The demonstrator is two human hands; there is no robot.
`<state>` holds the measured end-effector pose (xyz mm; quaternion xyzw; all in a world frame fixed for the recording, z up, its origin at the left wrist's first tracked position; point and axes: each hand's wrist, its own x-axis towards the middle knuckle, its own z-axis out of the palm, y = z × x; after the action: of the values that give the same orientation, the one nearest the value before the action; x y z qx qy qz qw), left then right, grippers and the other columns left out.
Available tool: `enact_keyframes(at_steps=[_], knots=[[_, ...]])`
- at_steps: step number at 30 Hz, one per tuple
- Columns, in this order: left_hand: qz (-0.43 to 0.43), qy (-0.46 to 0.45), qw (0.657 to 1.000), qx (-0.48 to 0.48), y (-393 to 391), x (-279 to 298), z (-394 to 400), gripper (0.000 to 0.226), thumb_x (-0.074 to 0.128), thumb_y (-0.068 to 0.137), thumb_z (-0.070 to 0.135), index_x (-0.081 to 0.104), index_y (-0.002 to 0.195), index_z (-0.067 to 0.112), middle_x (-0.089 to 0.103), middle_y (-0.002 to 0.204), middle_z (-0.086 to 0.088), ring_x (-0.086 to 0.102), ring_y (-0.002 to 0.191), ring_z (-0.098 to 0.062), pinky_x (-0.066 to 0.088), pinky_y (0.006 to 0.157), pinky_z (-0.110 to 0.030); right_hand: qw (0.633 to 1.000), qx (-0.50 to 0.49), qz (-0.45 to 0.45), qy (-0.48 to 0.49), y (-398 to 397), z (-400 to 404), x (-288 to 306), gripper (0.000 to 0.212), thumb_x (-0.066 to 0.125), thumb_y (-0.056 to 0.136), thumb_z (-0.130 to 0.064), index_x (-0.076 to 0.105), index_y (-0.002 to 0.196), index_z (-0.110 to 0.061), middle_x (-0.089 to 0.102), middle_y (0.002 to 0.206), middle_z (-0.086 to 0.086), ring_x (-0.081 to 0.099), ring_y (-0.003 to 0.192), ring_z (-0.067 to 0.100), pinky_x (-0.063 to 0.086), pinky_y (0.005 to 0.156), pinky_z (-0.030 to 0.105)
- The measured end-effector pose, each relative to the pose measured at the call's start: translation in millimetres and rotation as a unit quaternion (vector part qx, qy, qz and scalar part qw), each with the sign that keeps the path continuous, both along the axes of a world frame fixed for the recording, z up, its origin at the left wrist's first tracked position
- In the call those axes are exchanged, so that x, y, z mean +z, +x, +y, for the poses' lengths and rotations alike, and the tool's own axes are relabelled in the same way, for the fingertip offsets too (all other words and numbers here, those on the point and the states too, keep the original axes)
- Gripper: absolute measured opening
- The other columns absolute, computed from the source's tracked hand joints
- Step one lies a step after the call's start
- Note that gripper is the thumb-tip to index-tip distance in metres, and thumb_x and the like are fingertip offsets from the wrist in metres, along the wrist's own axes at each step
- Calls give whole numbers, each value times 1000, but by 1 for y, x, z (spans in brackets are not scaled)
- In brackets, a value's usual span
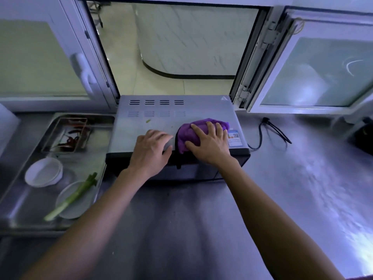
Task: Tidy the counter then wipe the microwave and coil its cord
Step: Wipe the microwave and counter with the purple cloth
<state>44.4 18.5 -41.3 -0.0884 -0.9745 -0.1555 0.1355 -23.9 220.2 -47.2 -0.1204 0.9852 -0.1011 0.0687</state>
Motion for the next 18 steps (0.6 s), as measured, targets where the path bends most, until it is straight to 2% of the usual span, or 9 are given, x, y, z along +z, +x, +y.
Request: enact_keyframes(at_steps=[10,18], knots=[[31,0,995,97,37,-3,-80,31,65,87,13,67,118,10,68,118,-5,60,110,-31,51,86,-49,997,81,6,-13,1,-78,-4,74,34,87,-74,17,154,-45,8,165,12,-3,149,41,-4,120,59],[26,19,994,105,52,-17,-138,24,56,92,22,70,108,11,70,109,-4,61,106,-29,51,83,-47,996,89,8,-9,13,-153,-3,76,36,85,-76,18,152,-46,10,163,11,0,149,42,-1,120,59]])
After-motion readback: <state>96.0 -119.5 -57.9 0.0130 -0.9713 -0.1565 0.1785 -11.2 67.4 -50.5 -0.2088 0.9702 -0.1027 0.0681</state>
